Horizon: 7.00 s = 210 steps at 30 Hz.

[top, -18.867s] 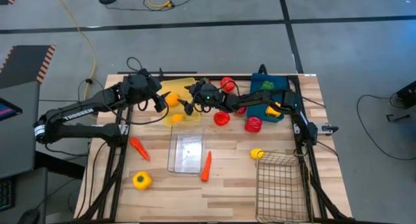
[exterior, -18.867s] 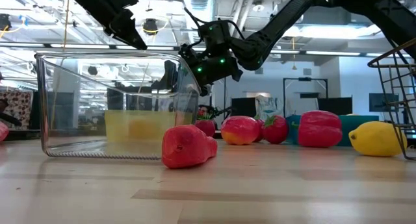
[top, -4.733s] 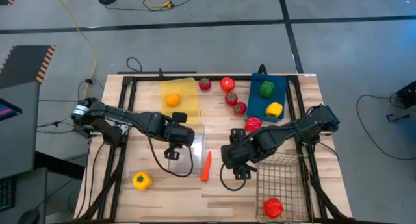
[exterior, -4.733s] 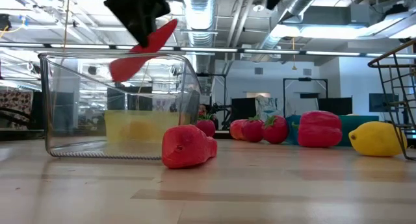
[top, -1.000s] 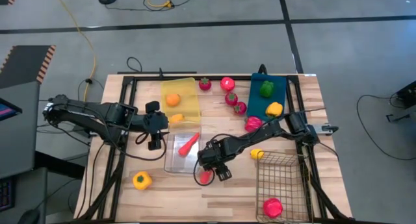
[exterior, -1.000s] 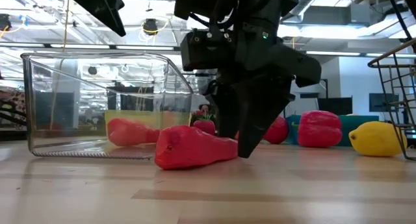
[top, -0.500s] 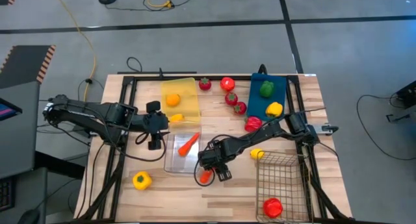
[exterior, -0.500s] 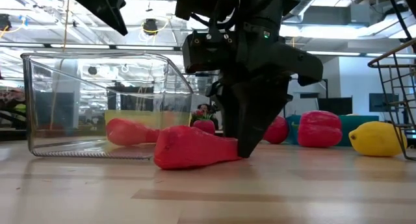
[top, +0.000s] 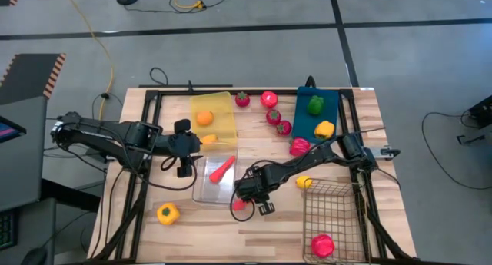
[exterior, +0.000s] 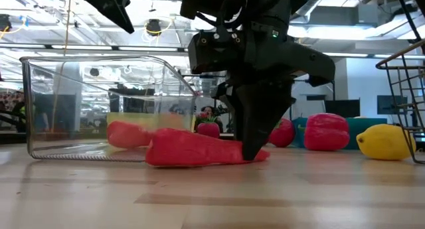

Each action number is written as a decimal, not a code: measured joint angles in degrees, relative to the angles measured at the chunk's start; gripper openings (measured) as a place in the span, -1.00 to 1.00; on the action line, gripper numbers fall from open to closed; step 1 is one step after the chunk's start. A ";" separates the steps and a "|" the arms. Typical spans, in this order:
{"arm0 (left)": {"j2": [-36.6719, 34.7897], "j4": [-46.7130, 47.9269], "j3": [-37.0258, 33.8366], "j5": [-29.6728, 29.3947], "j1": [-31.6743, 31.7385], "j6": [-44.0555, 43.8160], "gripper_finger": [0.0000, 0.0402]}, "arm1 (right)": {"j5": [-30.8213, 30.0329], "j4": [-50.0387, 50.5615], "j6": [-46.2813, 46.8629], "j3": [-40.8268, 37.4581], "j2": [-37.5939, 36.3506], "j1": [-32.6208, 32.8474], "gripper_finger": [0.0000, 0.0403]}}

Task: Sort produce into baskets
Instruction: Put the carrot into the transparent bin, then put the middle red tomato into the wire basket

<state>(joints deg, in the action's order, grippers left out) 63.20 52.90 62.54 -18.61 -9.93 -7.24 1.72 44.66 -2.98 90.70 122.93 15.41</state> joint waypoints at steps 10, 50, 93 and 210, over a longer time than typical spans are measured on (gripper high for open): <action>-0.01 0.01 0.00 -0.02 0.00 0.10 -0.04 | 0.32 6.02 0.01 0.02 -6.02 1.09 -0.50; -21.45 -4.46 -6.63 -10.68 0.07 4.41 -0.04 | -3.15 -23.80 -1.95 -0.04 -10.96 -12.62 -0.44; -22.38 -6.54 -11.45 -15.21 0.07 -0.09 -0.04 | -4.69 3.86 -3.05 0.55 -23.18 -25.45 0.35; -22.37 -6.49 -11.45 -16.28 0.05 0.63 -0.04 | -13.06 31.56 -9.11 9.32 -2.04 -33.67 -0.38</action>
<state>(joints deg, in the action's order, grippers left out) 40.83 46.41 51.09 -34.89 -9.88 -6.61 -11.35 76.23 -12.09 100.01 120.89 -18.27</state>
